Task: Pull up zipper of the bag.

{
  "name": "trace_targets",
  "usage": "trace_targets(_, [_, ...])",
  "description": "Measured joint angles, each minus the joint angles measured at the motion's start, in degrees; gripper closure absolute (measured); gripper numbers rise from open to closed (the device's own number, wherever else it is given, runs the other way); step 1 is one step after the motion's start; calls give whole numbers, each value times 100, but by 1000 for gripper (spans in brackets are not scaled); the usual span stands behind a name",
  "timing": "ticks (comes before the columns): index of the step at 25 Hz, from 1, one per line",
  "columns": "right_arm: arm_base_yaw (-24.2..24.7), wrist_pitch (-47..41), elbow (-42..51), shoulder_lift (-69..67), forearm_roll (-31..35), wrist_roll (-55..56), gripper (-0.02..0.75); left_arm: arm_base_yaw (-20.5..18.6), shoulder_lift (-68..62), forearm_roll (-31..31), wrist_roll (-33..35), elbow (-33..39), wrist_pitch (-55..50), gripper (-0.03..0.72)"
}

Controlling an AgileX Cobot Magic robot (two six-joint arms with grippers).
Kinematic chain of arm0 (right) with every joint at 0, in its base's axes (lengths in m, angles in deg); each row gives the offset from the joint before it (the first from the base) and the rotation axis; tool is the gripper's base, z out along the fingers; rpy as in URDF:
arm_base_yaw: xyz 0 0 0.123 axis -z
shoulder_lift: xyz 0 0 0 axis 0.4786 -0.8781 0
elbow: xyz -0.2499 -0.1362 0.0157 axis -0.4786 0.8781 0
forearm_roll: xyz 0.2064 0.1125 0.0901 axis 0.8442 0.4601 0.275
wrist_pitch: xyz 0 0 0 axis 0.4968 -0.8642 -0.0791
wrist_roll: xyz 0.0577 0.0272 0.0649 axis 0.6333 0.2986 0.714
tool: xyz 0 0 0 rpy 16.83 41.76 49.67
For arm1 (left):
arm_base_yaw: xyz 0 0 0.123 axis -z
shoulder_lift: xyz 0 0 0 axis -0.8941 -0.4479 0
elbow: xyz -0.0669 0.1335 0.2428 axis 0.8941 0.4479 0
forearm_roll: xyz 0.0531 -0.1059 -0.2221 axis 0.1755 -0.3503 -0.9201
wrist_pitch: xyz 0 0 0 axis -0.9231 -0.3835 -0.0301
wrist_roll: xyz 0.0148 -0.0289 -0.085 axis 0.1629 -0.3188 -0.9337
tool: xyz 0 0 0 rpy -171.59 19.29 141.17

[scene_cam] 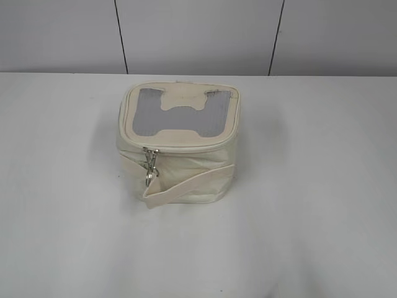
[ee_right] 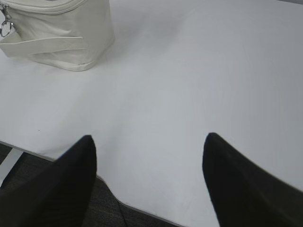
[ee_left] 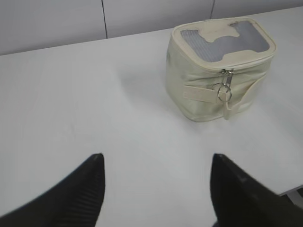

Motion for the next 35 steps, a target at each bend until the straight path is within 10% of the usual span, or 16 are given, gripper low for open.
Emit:
trace_targets(13, [55,5,5,0,-19,31,218,-7,0,-17,60,0,40,190])
trace_targets(22, [1724,11,5,0,-19,31,222,-1546,0,-28,60,0,47,219])
trace_targets(35, [1810,11,5,0,-19,36,222,-1593,0,-39,60,0,47,314])
